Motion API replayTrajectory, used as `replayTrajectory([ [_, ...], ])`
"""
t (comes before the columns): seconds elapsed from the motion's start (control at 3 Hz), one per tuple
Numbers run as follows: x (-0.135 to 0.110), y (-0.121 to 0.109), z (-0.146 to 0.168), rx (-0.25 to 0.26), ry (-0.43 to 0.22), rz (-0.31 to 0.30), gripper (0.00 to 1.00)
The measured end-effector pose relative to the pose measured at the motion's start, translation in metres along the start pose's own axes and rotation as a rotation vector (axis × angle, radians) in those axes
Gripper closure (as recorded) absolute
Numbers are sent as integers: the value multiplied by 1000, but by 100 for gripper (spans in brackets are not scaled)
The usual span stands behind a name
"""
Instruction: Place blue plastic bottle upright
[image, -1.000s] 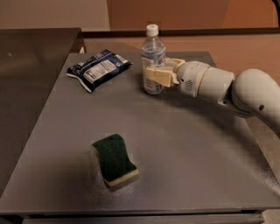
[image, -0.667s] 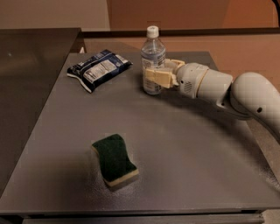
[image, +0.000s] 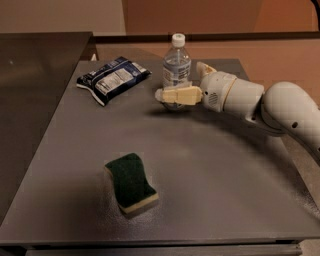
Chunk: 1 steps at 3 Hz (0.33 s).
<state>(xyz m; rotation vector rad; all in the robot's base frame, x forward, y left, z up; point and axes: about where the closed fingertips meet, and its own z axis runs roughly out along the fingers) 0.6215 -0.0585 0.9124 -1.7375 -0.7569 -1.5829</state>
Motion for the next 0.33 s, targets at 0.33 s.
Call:
replayTrajectory([
  [0.33, 0, 0, 0, 0, 0, 0, 0],
])
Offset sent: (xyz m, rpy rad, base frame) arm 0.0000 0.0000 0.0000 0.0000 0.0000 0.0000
